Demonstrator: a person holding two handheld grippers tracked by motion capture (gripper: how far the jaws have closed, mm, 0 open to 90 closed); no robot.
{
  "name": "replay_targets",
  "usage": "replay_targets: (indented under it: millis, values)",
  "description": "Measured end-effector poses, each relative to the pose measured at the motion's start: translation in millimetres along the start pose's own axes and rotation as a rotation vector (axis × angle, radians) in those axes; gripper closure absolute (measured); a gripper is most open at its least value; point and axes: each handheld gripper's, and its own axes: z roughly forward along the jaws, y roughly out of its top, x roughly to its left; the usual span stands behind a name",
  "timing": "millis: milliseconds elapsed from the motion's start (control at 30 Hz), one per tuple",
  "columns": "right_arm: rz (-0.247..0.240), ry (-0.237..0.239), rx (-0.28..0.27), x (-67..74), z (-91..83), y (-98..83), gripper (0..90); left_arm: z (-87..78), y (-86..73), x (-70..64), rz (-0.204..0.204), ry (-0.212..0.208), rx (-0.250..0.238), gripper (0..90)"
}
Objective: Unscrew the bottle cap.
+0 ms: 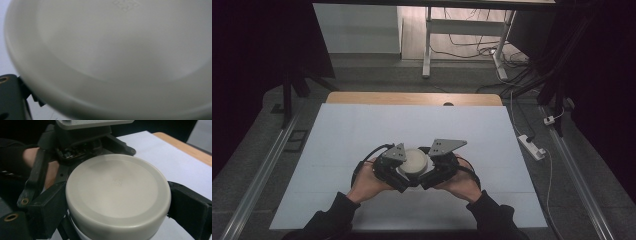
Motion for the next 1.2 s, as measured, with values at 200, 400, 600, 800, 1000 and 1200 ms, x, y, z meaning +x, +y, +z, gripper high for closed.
replay_targets:
  millis: [200,400,600,800,1000,1200]
  values:
    - [-0.052,0.140,0.003,-5.8,-5.5,-1.8,7.3,-0.1,-0.4,-2.2,0.089,-0.120,0.004,7.4]
    - [-0.119,0.309,-0.002,-9.8,-9.0,-7.5,7.2,3.9,-0.7,-8.8,0.167,-0.192,0.019,7.4]
    - [-0.054,0.236,0.006,-13.5,-11.7,-6.9,0.9,4.3,-1.3,-3.3,0.089,-0.084,0.021,7.4]
    - [0.028,0.067,0.035,-8.5,-5.6,-0.8,0.0,5.4,-1.3,0.0,0.011,0.029,0.035,7.4]
    - [0.033,0.002,0.024,-5.1,2.1,-3.7,5.2,5.5,1.4,-2.9,-0.012,0.057,0.031,7.4]
    - [0.010,0.016,0.006,-2.1,1.8,-3.9,6.7,5.3,2.9,-5.2,0.021,0.028,0.036,7.4]
